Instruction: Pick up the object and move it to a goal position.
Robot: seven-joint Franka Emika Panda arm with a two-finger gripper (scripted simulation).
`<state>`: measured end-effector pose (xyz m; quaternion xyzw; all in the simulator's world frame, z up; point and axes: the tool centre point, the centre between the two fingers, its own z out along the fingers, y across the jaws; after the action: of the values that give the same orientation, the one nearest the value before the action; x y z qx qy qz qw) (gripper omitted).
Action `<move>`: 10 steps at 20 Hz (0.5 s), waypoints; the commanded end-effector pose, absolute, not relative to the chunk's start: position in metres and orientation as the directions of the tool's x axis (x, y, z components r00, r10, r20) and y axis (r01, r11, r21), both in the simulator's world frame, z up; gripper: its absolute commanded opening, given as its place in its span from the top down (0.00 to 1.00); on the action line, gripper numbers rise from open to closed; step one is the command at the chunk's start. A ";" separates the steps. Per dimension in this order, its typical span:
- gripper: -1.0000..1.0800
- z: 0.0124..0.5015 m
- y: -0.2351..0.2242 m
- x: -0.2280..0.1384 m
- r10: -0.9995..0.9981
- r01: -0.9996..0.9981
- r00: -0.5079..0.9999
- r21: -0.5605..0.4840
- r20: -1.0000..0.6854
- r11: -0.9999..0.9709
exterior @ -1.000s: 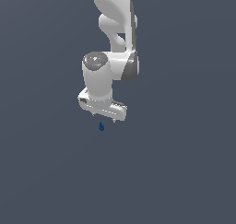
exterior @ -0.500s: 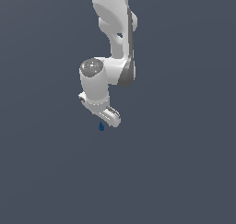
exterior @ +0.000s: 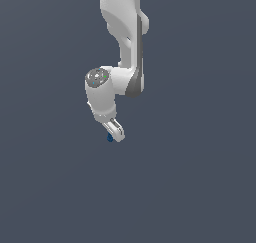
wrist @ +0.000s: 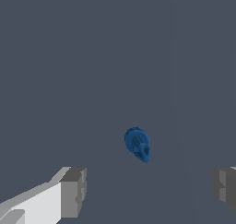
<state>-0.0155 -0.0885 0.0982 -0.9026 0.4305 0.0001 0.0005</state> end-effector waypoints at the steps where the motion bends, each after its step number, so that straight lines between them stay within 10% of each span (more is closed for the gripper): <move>1: 0.04 0.096 -0.090 -0.016 -0.800 -0.800 0.599 -0.001 0.000 -0.599; 10: 0.04 0.092 -0.092 -0.018 -0.821 -0.821 0.571 0.000 0.000 -0.571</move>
<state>-0.0176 -0.0921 0.0927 -0.8863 0.4631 0.0002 0.0000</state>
